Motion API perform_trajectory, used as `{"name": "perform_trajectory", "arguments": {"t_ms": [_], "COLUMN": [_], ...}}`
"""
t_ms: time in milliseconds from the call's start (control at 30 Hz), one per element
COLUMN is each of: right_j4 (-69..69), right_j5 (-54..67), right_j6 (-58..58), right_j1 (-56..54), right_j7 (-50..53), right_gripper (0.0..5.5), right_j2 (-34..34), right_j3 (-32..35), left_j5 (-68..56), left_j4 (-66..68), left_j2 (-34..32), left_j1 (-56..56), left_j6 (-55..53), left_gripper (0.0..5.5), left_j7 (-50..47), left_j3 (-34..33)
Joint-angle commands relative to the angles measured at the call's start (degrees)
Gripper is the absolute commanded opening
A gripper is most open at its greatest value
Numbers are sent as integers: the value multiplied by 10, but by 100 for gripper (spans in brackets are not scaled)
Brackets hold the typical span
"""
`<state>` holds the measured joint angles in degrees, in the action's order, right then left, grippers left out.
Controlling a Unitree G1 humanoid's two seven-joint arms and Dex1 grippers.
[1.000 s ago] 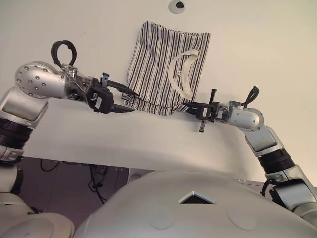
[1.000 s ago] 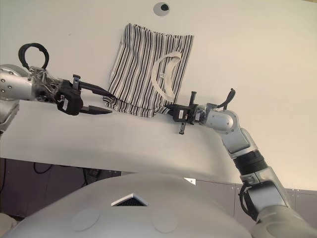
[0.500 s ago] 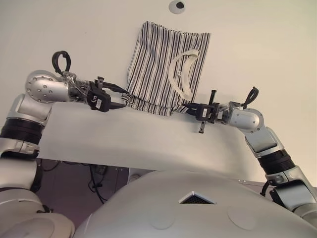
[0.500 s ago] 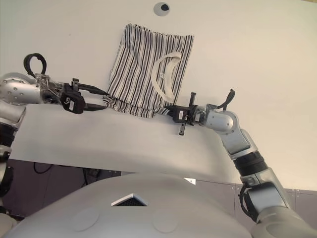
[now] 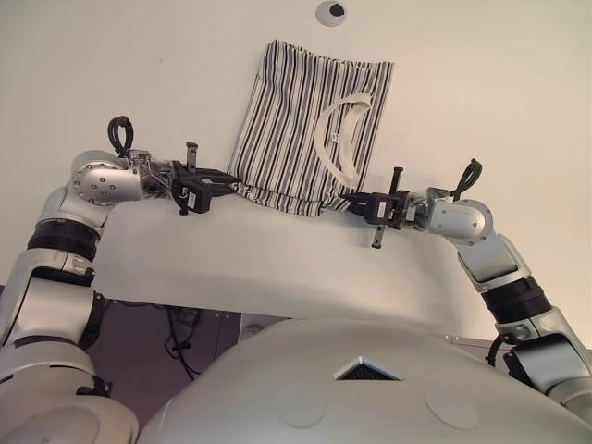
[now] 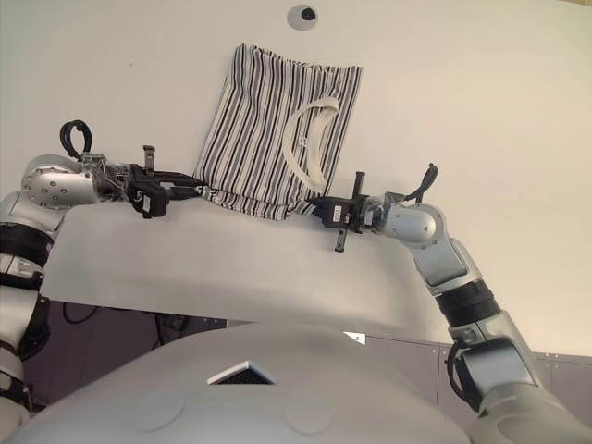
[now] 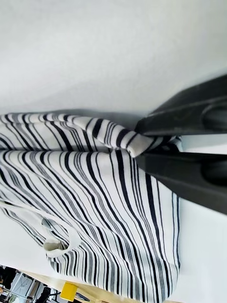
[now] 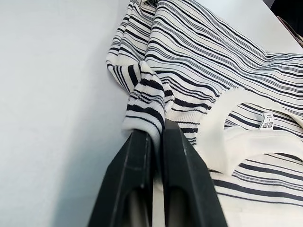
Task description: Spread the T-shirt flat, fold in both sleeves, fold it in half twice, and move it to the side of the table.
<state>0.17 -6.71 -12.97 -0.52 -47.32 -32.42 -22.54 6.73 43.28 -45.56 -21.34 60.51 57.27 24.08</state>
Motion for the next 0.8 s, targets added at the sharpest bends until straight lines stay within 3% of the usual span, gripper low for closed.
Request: {"name": "perform_trajectory", "arguments": {"t_ms": [33, 67, 133, 233, 333, 433, 600, 800], "right_j4": [3, -13, -102, -211, -237, -213, -120, -5], "right_j5": [15, 50, 212, 446, 574, 602, 541, 417], "right_j6": [21, 42, 178, 377, 477, 505, 491, 435], "right_j1": [3, 11, 38, 79, 92, 60, -33, -100], "right_j7": [-18, -30, -82, -174, -209, -187, -61, 35], "right_gripper": [4, 4, 4, 3, 3, 3, 3, 3], "right_j2": [-7, -4, -29, -134, -196, -190, -93, -5], "right_j3": [4, 14, 61, 154, 235, 259, 253, 217], "left_j5": [11, -10, -150, -380, -540, -561, -476, -342], "left_j4": [22, 15, -122, -420, -575, -556, -373, -205], "left_j2": [15, 18, -11, -155, -255, -203, -37, 54], "left_j1": [-7, -15, 21, 97, 115, 125, 22, -21], "left_j6": [-8, -23, -195, -548, -728, -753, -757, -692], "left_gripper": [0, 0, 0, 0, 0, 0, 0, 0], "left_j7": [23, 41, 147, 272, 324, 280, 163, 108], "left_j3": [16, 15, 19, 40, 19, -23, -63, -77]}}
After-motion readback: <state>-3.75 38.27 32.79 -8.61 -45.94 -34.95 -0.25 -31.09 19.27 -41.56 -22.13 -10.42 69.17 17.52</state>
